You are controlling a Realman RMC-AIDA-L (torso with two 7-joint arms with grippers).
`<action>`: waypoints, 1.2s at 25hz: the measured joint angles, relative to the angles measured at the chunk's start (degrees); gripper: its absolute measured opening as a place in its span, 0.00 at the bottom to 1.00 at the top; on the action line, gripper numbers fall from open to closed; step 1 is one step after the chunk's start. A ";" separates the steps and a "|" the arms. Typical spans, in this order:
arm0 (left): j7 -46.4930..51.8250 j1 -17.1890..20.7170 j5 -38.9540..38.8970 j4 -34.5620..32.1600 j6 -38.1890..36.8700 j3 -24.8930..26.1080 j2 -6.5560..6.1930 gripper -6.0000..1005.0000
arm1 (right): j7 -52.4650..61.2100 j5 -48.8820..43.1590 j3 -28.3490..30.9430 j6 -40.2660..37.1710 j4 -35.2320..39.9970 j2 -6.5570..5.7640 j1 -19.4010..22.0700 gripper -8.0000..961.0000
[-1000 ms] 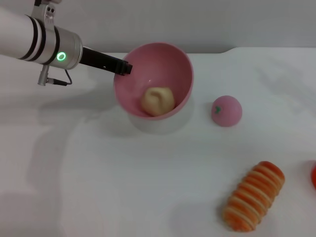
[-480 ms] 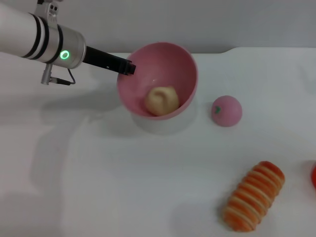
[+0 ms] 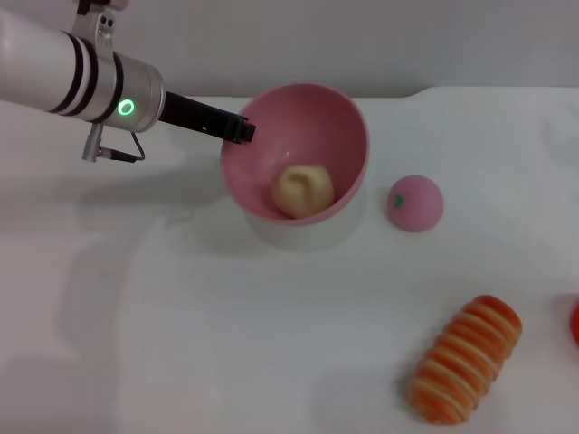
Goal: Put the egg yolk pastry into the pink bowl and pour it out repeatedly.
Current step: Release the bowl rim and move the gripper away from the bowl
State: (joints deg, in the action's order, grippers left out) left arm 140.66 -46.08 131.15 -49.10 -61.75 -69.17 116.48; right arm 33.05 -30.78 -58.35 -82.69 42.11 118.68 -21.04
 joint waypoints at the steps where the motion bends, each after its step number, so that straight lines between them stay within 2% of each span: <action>1: -0.05 0.07 0.00 0.01 0.06 0.00 0.03 0.13 | 0.01 0.01 -0.08 0.00 -0.01 0.00 -0.01 0.51; 9: 0.26 -0.16 0.51 0.16 -1.81 -0.27 -0.12 0.13 | 0.46 0.08 -0.37 -0.05 -0.07 0.08 -0.26 0.51; 15: 2.58 -1.06 5.07 -0.23 -7.25 -0.61 -1.20 0.13 | 0.55 0.09 -0.36 -0.22 -0.12 0.01 -0.42 0.51; 17: 4.39 -1.31 9.20 -1.09 -10.07 -0.69 -1.66 0.13 | 0.58 -0.05 -0.36 -0.12 -0.24 -0.01 -0.43 0.51; 21: 5.76 -1.61 14.14 -1.33 -12.08 -0.81 -1.39 0.13 | 0.62 -0.15 -0.36 -0.07 -0.53 -0.03 -0.49 0.51; 24: 6.61 -1.71 17.84 -1.05 -13.26 -1.49 -0.57 0.13 | 0.63 -0.15 -0.36 -0.07 -0.56 -0.03 -0.50 0.51; 30: 7.63 -1.34 18.13 -0.96 -14.13 -4.32 -0.21 0.13 | 0.71 -0.22 -0.44 -0.09 -0.77 -0.03 -0.95 0.51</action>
State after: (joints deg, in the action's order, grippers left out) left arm 148.29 -47.42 149.28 -50.07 -75.88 -73.49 116.27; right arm 33.76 -31.00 -58.78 -82.78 41.35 118.65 -21.99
